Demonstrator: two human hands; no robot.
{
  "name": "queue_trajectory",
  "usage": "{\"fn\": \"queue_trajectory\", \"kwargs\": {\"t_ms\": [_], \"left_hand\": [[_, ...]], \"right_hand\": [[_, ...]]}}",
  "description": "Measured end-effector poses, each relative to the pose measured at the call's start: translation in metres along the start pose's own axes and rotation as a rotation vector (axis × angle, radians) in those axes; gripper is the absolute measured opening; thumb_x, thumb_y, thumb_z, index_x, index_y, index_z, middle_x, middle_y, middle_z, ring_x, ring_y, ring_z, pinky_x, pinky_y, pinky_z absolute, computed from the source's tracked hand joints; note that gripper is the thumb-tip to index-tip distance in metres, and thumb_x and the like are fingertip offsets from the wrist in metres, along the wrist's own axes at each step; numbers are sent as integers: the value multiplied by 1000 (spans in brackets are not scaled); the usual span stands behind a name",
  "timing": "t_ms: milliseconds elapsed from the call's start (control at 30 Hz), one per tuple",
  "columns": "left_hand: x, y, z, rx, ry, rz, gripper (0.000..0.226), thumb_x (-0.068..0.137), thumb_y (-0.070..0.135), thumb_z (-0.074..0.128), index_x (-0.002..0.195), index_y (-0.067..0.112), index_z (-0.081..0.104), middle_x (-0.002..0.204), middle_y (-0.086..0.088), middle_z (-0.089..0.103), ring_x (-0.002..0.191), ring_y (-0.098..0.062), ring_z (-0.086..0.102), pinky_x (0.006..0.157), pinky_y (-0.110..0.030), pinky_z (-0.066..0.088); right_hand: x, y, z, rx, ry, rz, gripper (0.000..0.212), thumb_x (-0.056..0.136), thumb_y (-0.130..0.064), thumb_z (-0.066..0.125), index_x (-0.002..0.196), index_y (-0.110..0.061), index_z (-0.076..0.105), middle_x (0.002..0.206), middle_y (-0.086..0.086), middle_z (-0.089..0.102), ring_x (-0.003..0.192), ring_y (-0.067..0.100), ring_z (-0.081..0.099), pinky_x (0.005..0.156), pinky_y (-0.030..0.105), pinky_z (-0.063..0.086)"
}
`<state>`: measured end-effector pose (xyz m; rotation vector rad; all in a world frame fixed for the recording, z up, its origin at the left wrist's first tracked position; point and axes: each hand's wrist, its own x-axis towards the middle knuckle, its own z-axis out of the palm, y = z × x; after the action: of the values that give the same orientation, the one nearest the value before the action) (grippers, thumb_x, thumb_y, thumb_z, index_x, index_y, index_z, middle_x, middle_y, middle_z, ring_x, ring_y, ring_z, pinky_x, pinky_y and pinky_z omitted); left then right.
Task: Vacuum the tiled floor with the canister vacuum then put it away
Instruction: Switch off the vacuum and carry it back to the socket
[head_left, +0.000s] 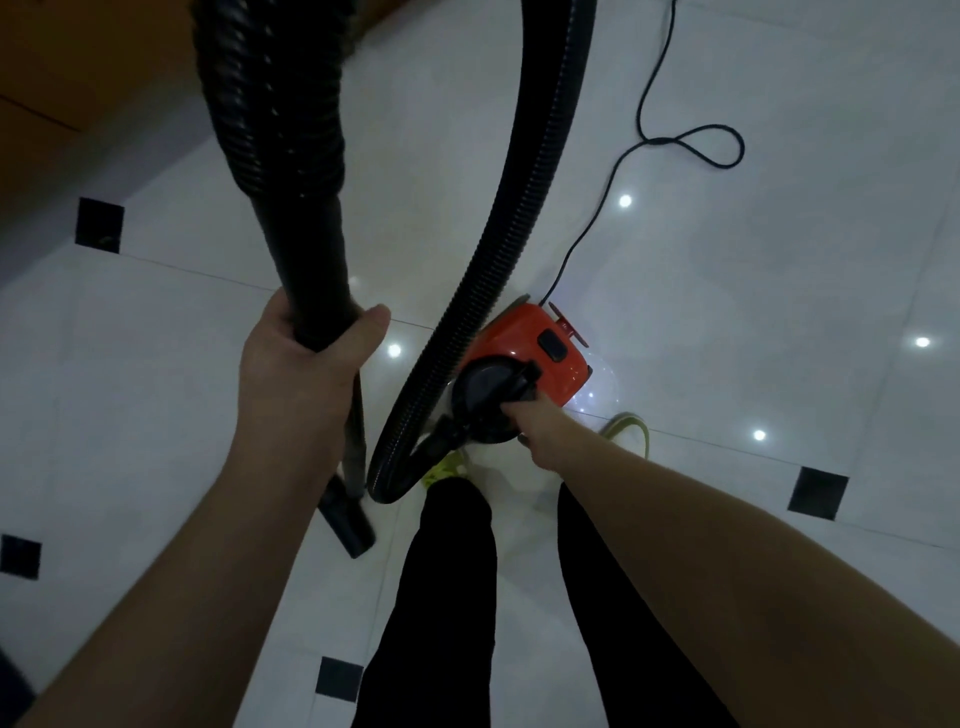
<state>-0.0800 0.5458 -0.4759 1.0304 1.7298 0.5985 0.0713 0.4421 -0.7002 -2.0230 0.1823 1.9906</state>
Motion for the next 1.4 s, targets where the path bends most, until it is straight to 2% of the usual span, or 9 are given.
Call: {"fn": "queue_trajectory", "kwargs": {"t_ms": [67, 300, 367, 533, 700, 833, 1100, 1200, 1400], "left_hand": [[1, 0, -5, 72, -24, 16, 22, 82, 32, 73, 95, 22, 59, 80, 14, 60, 76, 0, 59, 74, -21, 42], [-1, -9, -10, 173, -115, 19, 23, 84, 15, 68, 102, 22, 57, 83, 17, 62, 79, 5, 60, 72, -17, 41], [-3, -8, -12, 156, -143, 15, 24, 84, 13, 68, 102, 24, 57, 85, 16, 62, 80, 4, 60, 74, -18, 41], [-6, 4, -25, 121, -238, 62, 24, 77, 23, 68, 96, 33, 56, 94, 11, 63, 95, -10, 62, 90, -33, 47], [-12, 25, -36, 54, -252, 146, 33, 78, 17, 68, 82, 48, 57, 95, 6, 63, 101, -17, 61, 92, -35, 48], [-35, 39, -34, 65, -308, 158, 24, 80, 16, 66, 92, 33, 55, 96, 4, 63, 100, -17, 60, 92, -33, 47], [-95, 77, -26, 146, -343, 168, 18, 82, 22, 65, 97, 21, 57, 95, 7, 63, 98, -14, 61, 98, -46, 48], [-119, 101, -27, 157, -351, 186, 17, 80, 25, 66, 93, 29, 57, 94, 8, 64, 97, -14, 61, 97, -46, 48], [-155, 164, -45, 134, -388, 258, 19, 79, 23, 66, 90, 35, 56, 94, 5, 63, 97, -19, 61, 97, -51, 47]], "right_hand": [[15, -5, 12, 92, 49, -2, 63, 88, -13, 67, 143, -9, 37, 137, 16, 52, 120, 34, 54, 94, 41, 50], [64, 6, 24, 405, 36, 129, 58, 86, -23, 70, 138, -11, 47, 122, 20, 62, 104, 40, 64, 90, 58, 53], [55, 3, 20, 437, 44, 109, 61, 83, -22, 74, 136, -11, 47, 119, 17, 63, 103, 39, 64, 86, 57, 54], [25, -29, -12, 432, 232, -8, 30, 97, -10, 56, 126, -2, 54, 83, 6, 58, 89, 28, 60, 86, 43, 51], [-3, -18, -43, 402, 268, -14, 31, 97, -10, 54, 126, 1, 55, 73, 6, 54, 61, 16, 53, 47, 26, 50], [-36, -16, -73, 483, 252, -10, 29, 95, -14, 59, 123, -4, 57, 80, 4, 59, 69, 16, 58, 58, 28, 50], [-136, -13, -115, 561, 249, -134, 29, 97, -10, 55, 126, -8, 52, 78, 4, 56, 65, 15, 55, 57, 27, 48], [-184, -15, -125, 566, 222, -193, 20, 99, -9, 52, 118, -15, 49, 79, 4, 56, 65, 14, 55, 50, 24, 48], [-277, -26, -142, 606, 205, -266, 22, 98, -12, 54, 120, -13, 52, 79, 3, 58, 65, 14, 57, 54, 26, 50]]}}
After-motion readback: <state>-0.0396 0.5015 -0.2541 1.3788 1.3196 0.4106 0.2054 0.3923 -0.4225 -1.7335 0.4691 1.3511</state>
